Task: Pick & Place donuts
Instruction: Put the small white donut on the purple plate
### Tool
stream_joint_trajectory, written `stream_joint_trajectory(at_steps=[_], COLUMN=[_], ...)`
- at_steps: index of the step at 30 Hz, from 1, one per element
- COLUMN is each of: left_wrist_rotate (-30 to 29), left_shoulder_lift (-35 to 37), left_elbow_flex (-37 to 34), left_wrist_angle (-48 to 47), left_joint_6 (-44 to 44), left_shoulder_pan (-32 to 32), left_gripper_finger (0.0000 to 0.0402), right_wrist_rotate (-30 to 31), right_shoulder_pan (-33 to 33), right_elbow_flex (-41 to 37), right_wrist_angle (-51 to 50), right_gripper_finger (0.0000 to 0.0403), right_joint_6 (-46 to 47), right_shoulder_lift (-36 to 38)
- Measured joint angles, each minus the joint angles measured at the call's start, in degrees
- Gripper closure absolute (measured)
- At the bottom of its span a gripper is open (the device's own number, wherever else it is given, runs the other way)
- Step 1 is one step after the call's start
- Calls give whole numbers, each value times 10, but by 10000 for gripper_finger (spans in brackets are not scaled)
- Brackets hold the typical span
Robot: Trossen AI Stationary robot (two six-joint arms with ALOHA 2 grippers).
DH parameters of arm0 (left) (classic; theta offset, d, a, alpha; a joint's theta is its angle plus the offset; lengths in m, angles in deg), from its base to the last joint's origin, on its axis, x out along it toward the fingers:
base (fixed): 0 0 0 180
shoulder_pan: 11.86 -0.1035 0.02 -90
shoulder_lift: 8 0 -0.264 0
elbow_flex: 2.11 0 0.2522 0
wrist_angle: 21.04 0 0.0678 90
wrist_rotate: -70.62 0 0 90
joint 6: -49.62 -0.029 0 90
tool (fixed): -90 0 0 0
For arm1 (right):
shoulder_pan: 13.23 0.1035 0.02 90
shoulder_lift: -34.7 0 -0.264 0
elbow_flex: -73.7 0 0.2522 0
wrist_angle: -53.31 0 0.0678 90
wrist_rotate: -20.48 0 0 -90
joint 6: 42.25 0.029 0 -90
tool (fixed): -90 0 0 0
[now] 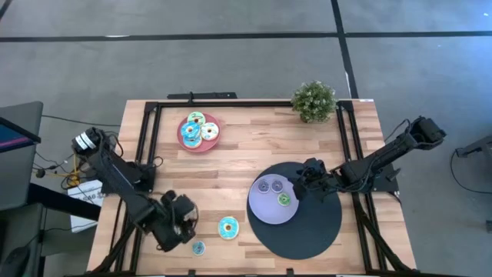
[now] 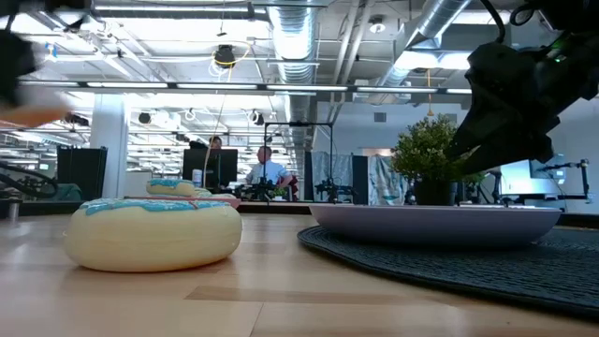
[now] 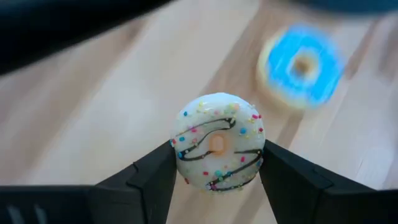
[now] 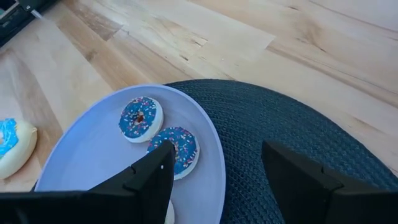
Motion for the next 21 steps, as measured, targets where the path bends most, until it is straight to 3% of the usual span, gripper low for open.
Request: stream_joint_trajectory(at_steps=[6, 14, 21], left_wrist_rotate=[-77, 76, 172], left_shoulder_lift=[15, -45, -196], left_elbow_flex=[24, 66, 189], left_wrist_angle=[79, 287, 233], left_joint_6=[-238, -549, -618], left_shoulder_pan=[-108, -284, -332], left_gripper_finger=[194, 194, 194], right_wrist_rotate=[-2, -2, -2], right_shoulder_pan=[0, -1, -1], right_elbow_flex=[0, 0, 0], right_wrist_angle=[18, 25, 28], right_gripper_finger=[172, 172, 172], right_joint_6=[-29, -40, -39], right_shoulder_lift=[0, 0, 0])
